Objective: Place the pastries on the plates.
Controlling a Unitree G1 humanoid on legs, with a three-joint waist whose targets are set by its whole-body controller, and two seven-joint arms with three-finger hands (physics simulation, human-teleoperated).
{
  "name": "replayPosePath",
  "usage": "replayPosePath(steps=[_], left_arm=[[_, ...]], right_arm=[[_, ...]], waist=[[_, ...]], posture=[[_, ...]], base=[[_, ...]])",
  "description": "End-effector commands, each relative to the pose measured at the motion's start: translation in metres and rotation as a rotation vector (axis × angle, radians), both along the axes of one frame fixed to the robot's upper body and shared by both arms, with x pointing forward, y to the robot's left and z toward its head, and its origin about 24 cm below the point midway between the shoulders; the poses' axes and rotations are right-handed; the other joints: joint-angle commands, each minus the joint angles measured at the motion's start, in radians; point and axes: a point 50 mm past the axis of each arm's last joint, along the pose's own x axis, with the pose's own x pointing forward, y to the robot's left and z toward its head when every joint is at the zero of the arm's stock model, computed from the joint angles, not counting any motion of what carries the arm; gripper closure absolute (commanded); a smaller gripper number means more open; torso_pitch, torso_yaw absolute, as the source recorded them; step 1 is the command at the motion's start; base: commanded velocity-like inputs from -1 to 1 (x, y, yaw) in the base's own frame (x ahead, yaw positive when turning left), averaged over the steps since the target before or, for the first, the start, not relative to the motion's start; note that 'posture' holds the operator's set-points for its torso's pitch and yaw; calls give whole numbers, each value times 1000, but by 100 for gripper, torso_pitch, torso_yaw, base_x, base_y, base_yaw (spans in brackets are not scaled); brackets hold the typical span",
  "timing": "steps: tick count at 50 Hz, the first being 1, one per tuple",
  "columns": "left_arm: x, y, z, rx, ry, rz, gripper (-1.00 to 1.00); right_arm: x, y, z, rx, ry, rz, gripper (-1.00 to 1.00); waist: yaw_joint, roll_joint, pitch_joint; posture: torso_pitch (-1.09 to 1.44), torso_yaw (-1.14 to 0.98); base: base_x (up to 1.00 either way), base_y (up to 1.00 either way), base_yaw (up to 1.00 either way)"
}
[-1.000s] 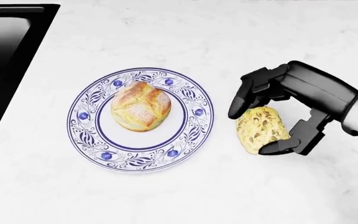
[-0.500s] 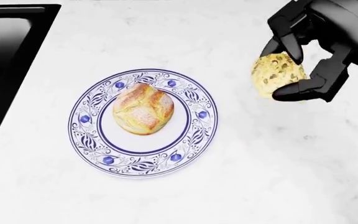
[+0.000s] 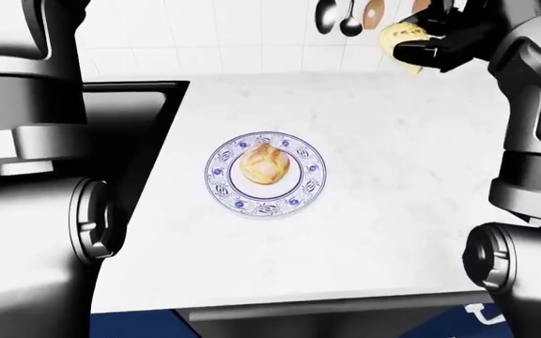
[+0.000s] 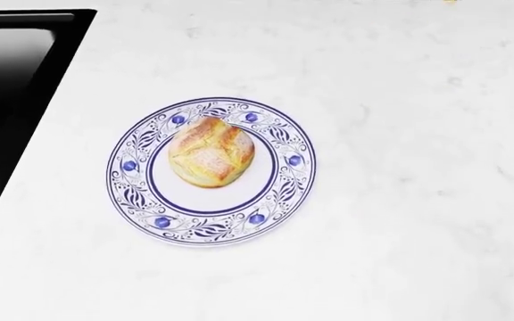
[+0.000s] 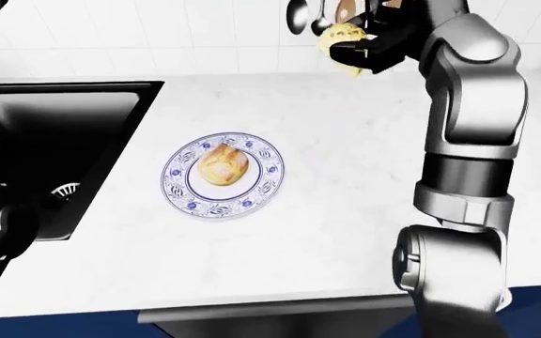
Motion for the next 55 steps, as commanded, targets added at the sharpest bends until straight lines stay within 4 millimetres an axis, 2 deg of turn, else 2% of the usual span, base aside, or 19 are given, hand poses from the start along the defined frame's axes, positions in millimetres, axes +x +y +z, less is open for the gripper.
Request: replayPosePath(steps=[1,12,15,19,20,22,23,26,28,34,36,38,39,42,46,47,50,51,55], left_arm=[[-13,-4,26,10,-110,-14,-100],[-11,-4,21,14,-103,-16,-100],[-11,-3,19,15,-102,-17,-100],[-11,-4,10,-10,-114,-31,-100],[-11,-5,7,-10,-111,-39,-100],[-12,-5,-2,-30,-125,-45,-100],[-13,-4,-5,-43,-143,-45,-100],[-15,-4,-8,-51,-188,-40,-100],[-17,-2,-13,-47,-226,-32,-100],[-22,-6,-35,-69,-226,-43,-100],[-24,-6,-38,-77,-224,-43,-100],[-29,-6,-41,-81,-251,-43,-100],[-31,-5,-44,-87,-250,-45,-100],[-30,-2,-54,-121,-245,-37,-100],[-30,0,-69,-130,-231,-19,-100],[-31,1,-69,-136,-238,-12,-100],[-39,-1,-73,-115,-249,-15,-100],[-38,1,-76,-103,-269,13,-100],[-40,-2,-100,-111,-278,27,-100]], right_arm=[[-9,1,24,5,-101,-3,100],[-9,0,34,-6,-148,-43,100],[-9,2,32,-9,-148,-39,100],[-13,1,34,12,-158,-54,100],[-15,1,36,13,-163,-57,100],[-20,3,39,43,-175,-61,100],[-22,5,40,46,-184,-62,100],[-27,8,39,73,-207,-66,100],[-30,10,35,66,-225,-76,100],[-54,22,29,126,-269,-58,100],[-59,23,25,119,-279,-67,100],[-69,27,17,137,-295,-53,100],[-71,29,12,147,-293,-37,100],[-74,26,4,173,-302,-55,100],[-73,29,-15,236,-319,-53,100],[-73,31,-20,221,-314,-55,100],[-77,37,-31,213,-312,-46,100],[-80,38,-35,203,-313,-46,100],[-88,36,-52,230,-313,-64,100]], waist=[[-1,2,-40],[-10,20,-24],[-20,24,-36],[-25,-9,-25],[-26,-27,-23],[-21,-85,-38],[-31,-67,-30],[-24,-53,-43],[-24,-42,14],[-31,-2,49],[-37,35,57],[-46,106,53],[-33,76,56],[-38,74,7],[-18,38,7],[-12,30,-7],[1,-41,-1],[0,-33,13],[-3,-47,-3]], posture=[[0,0],[0,0],[0,0],[0,0],[0,0],[0,0],[0,0],[0,0],[0,0],[0,0],[0,0],[0,0],[0,0],[0,0],[0,0],[0,0],[0,0],[0,0],[0,0]], base=[[-61,0,0],[-60,0,0],[-60,0,0],[-60,0,0],[-60,0,0],[-58,0,0],[-44,0,0],[-35,0,0],[0,0,0],[0,0,0],[0,0,0],[0,0,0],[0,0,0],[0,0,0],[0,0,0],[0,8,0],[0,12,0],[0,25,0],[0,27,0]])
